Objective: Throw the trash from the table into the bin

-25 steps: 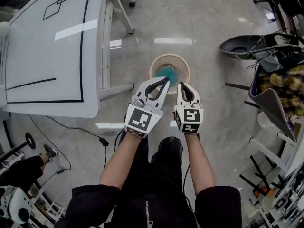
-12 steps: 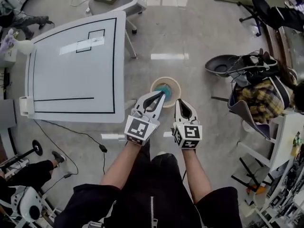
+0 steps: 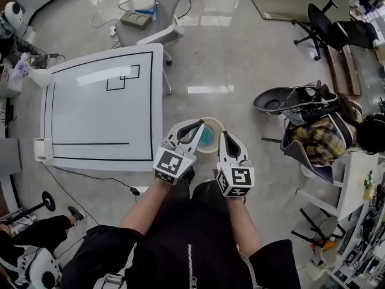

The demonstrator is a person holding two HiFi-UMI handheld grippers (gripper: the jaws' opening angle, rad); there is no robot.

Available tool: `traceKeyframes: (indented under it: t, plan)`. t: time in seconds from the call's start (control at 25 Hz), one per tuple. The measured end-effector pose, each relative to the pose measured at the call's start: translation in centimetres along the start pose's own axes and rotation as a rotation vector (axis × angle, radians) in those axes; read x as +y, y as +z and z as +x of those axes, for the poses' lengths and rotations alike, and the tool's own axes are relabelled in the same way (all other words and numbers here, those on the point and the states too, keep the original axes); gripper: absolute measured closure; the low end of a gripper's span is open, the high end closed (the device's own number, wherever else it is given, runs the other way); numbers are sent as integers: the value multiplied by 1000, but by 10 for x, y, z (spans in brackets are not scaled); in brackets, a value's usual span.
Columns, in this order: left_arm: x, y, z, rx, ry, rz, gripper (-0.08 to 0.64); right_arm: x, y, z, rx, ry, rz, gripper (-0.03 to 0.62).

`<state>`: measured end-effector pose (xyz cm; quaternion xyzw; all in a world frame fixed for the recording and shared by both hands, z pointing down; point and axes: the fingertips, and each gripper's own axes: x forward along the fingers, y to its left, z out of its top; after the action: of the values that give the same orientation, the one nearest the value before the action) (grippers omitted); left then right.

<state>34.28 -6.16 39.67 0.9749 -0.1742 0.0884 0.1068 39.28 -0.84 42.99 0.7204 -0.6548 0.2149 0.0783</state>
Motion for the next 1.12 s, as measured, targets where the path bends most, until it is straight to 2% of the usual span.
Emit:
traceKeyframes:
  t: [0.12,0.24,0.32,0.4,0.72,0.8,1.0,1.12]
  plan:
    - [3,5,2,-4,7,5,551,1,16,1,-17,-4,-17,583]
    - [-2,10,3,-3,6,-21,551,2,28,-1,-38,-2,-19,583]
    - [-5,15,1,-2,8,-1,551,5,33,-3,-43,5,-22,583]
    - [-6,20,-2,-4,18,25,552,8,38,-5,-44,23,-31,583]
    - [-9,40,-8,-11,87,41,552,14,59,-10,-62,106,-59,584]
    - [-7,39,-9,-7,116,45,552,13,58,-11,-58,118,-65,583]
    - [-9,40,-5,-9,103,98,552,5,55,-9,-47,124,-87,583]
    - [-11,42,-4,-20,113,80,552,3,50,-11,-43,124,-90,583]
